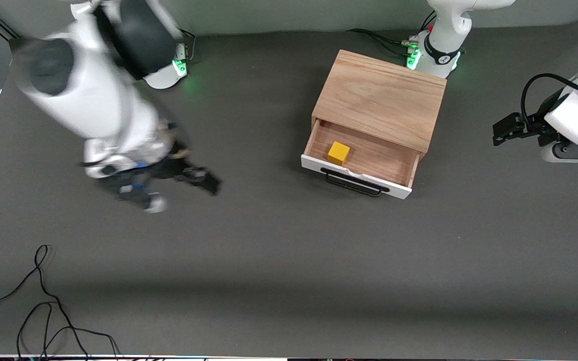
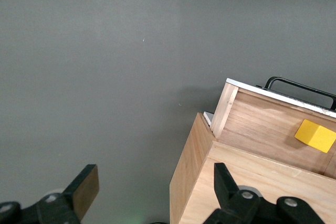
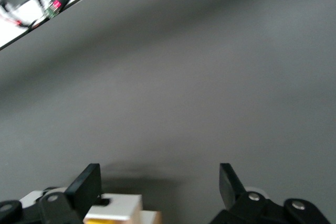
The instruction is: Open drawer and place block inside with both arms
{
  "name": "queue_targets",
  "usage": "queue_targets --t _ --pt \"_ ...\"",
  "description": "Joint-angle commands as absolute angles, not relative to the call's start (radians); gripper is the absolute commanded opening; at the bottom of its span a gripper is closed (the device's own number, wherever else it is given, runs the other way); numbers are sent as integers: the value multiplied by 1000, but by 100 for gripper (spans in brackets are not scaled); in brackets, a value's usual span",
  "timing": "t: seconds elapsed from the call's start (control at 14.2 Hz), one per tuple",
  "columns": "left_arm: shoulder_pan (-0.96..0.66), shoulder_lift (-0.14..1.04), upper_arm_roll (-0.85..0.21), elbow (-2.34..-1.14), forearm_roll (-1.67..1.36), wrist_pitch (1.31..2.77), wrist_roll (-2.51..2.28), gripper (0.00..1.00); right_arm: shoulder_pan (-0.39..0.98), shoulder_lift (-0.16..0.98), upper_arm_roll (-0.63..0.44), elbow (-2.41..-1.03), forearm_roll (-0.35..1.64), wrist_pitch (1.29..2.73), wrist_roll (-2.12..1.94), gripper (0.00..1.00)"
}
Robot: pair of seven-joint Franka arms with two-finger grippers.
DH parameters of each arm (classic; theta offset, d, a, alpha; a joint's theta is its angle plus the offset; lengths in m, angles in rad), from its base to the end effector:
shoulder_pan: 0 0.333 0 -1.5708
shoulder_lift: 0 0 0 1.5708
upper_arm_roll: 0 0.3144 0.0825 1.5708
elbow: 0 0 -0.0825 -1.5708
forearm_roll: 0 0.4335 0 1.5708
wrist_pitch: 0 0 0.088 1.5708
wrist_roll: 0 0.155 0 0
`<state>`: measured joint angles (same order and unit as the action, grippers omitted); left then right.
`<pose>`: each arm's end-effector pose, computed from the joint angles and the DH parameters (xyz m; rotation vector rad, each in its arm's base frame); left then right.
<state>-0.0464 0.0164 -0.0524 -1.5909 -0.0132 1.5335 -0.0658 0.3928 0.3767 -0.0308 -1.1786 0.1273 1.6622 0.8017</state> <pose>0.5971 -0.0611 0.5516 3.1310 -0.0517 -0.1170 0.6733 0.2790 0.5406 -2.9131 0.6541 -0.0381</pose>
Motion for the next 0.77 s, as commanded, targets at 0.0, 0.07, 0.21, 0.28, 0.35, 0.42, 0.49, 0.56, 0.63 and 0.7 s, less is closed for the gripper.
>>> queue_targets --t 0.0,0.07,0.21,0.28,0.35,0.42,0.49,0.56,0.63,0.7 --pt "-61 -8 -40 -1615 -12 1543 -61 98 237 244 -20 -1362 182 1674 547 100" --pt "-61 -8 -40 -1617 -12 1543 -60 98 194 214 -31 -1385 183 1672 467 100" --pt "-61 -6 -40 -1615 -11 1558 -60 98 189 169 -109 -1428 170 1667 358 100" --pt "-61 -5 -40 -1615 -11 1578 -61 98 189 144 -141 -1460 166 1669 292 100" --pt "-60 -2 -40 -1614 -12 1598 -66 98 189 123 -175 -1485 166 1669 223 100" --pt "-58 9 -40 -1599 -17 1600 -66 98 187 108 -201 -1511 161 1669 191 100" --pt "-58 14 -40 -1592 -17 1592 -64 98 180 91 -204 -1525 147 1672 187 100" --pt "-60 11 -40 -1594 -14 1580 -66 98 173 84 -201 -1525 108 1672 178 100" --pt "-61 3 -40 -1600 -11 1562 -66 98 172 83 -195 -1523 63 1672 164 100" --pt "-63 0 -44 -1604 -9 1556 -66 98 158 83 -172 -1523 42 1674 163 100"
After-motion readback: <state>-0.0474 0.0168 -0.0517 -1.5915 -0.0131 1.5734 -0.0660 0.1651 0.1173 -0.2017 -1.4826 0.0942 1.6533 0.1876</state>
